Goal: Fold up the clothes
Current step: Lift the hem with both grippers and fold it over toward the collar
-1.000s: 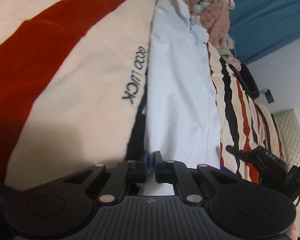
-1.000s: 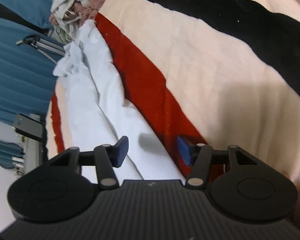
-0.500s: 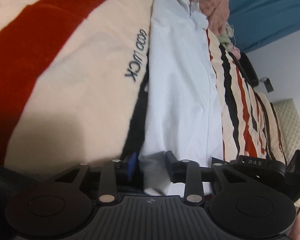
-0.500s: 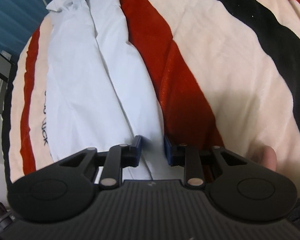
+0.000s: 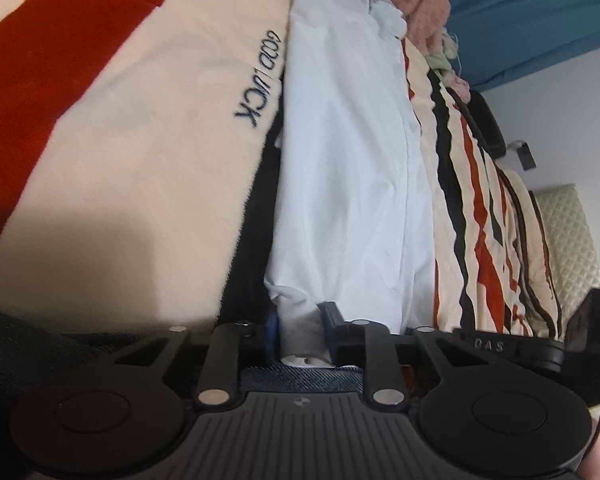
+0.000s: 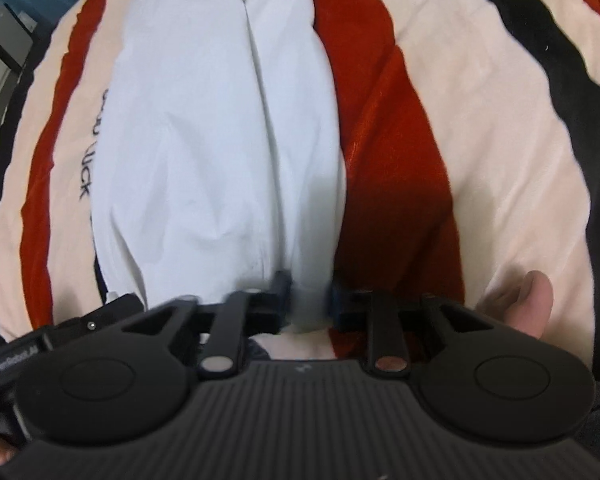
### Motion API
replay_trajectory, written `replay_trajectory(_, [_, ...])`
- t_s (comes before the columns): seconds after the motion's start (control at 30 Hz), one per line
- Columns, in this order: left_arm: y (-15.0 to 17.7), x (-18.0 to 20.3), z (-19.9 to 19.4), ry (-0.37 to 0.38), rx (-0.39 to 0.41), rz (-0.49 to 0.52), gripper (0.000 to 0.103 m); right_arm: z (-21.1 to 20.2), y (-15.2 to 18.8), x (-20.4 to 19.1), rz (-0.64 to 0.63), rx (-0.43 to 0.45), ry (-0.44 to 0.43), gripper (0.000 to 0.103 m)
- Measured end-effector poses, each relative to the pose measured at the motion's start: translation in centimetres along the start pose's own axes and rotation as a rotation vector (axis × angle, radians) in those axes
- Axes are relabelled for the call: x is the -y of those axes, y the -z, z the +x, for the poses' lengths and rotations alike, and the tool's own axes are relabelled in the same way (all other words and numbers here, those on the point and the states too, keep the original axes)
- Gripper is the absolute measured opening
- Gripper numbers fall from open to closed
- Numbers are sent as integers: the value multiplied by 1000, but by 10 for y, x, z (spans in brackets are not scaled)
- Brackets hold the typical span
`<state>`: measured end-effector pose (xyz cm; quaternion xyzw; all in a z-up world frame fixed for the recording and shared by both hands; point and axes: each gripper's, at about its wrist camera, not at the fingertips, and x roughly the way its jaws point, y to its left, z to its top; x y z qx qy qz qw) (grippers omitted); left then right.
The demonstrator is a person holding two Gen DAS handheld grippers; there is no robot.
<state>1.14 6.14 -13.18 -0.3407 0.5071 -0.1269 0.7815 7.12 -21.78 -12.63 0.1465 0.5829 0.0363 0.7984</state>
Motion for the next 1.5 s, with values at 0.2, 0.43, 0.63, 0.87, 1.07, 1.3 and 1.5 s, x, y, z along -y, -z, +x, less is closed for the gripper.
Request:
replay_trajectory(0.2, [-6,-5,-15,126,57,-83,8,-28,3,13,57,122,-73,9])
replay_trajectory(0.43, [-5,0,-52,235,156,-138,5,-61,8,30,229,288,-316,9])
replay_trajectory(0.63, [-16,21,-110,311,230,-92,4,-115,3,28,232,457,-496,8])
replay_trajectory(0.87, [-34,74,-179,371,314,-18,4,-190,-10,10,152,560,-610,7])
replay_trajectory(1.07, [-24,102,-217,373,327,57,4,-202,3,12,144,565,-622,7])
replay_trajectory(1.3, [-2,63,-172,290,240,48,4,-175,38,29,166,514,-594,7])
replay_trajectory(1.5, [-56,48,-113,234,193,-21,4,-120,-6,30,266,452,-564,7])
